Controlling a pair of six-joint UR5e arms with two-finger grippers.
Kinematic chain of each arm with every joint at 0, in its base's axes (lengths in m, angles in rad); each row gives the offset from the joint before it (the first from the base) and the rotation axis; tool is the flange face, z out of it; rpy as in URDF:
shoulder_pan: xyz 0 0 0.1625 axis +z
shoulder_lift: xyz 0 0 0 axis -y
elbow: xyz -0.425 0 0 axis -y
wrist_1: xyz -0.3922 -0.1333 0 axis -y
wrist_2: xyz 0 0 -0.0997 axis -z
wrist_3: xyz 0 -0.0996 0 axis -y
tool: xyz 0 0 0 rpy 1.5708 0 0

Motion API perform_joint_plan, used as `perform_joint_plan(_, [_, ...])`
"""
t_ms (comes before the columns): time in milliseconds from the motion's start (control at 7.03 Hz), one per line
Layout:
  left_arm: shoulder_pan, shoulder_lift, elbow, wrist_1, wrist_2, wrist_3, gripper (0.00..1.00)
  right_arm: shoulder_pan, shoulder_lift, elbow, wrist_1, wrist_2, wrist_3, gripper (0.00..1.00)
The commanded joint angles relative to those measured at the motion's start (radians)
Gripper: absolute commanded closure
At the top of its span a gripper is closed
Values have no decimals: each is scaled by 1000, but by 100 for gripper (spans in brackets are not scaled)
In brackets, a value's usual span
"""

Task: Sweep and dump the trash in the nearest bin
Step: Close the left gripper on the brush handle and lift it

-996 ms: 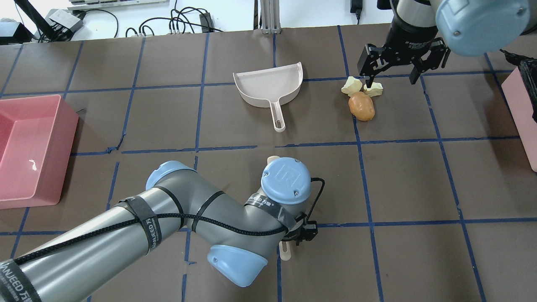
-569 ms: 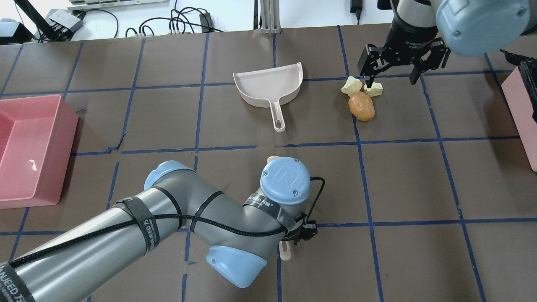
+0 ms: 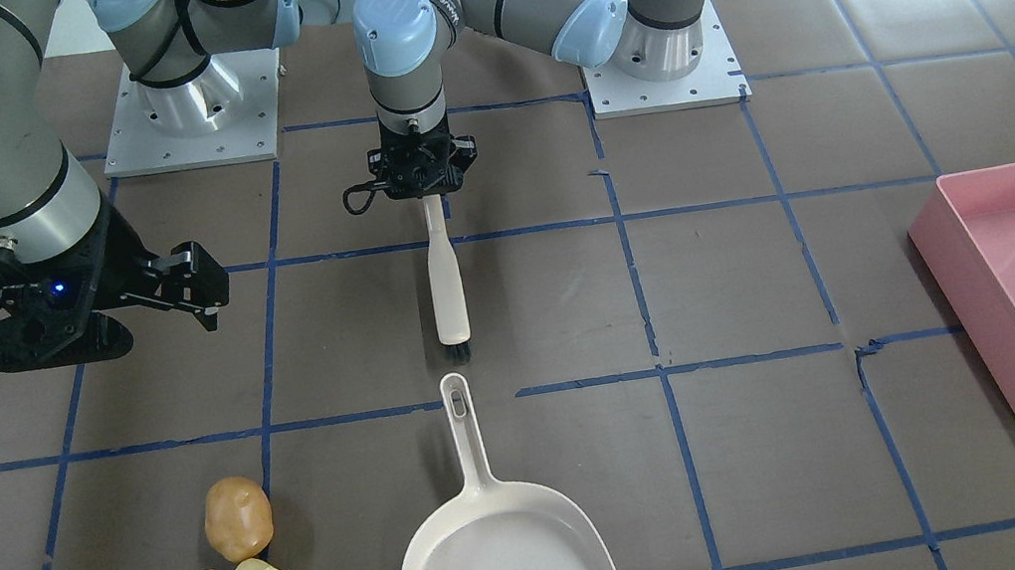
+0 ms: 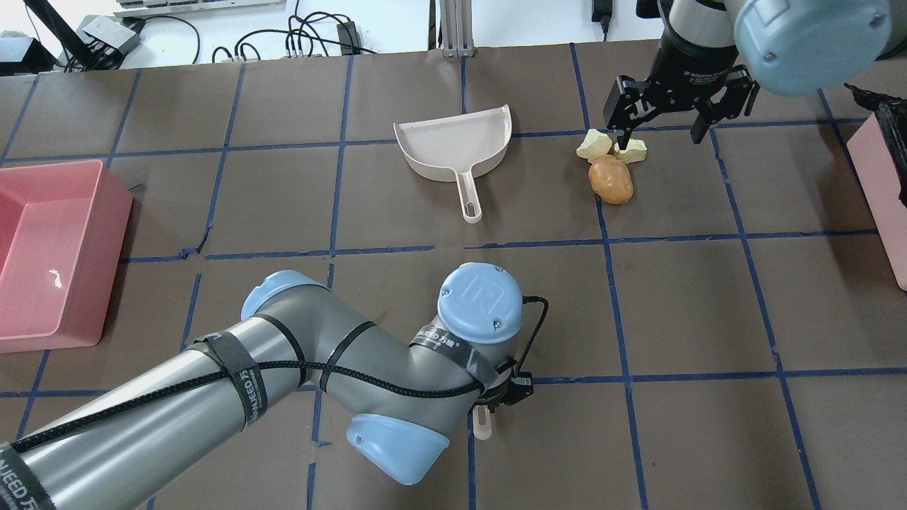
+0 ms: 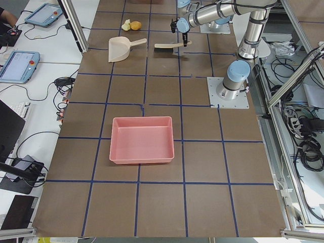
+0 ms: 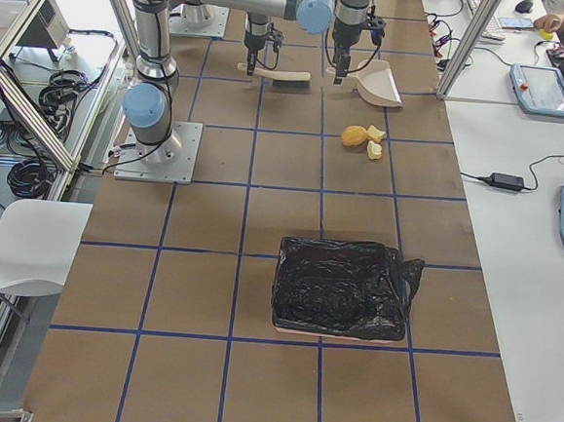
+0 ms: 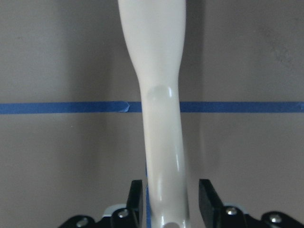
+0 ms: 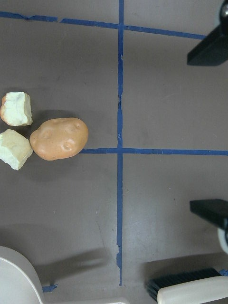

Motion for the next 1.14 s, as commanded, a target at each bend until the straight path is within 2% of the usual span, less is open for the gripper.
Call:
perform_joint_plan(0, [2, 3, 8, -1, 4, -1, 100, 0, 0, -1, 3, 2, 3, 0])
perform_joint_plan(142, [8, 37, 15, -14, 6, -4, 100, -6, 0, -7, 6, 0, 3, 0])
perform_joint_plan(285, [42, 113, 12, -96, 6, 2, 100, -9, 0, -12, -1, -2, 3, 0])
perform_joint_plan(427, [110, 197, 18, -181, 4, 16, 100, -23, 0, -15, 0, 3, 6, 0])
perform_joint_plan(569, [156, 244, 27, -206, 3, 51, 100, -34, 12, -30, -3, 5, -2, 0])
perform_joint_plan(711, [196, 258, 79, -294, 3, 101, 100, -34, 41, -67, 2, 5, 0, 0])
perform_joint_plan(854, [242, 253, 174, -385, -2, 144, 100, -32, 49, -66, 6, 3, 0, 0])
perform_joint_plan(996, [304, 252, 305, -528, 18, 234, 100, -17, 51, -64, -6, 6, 9, 0])
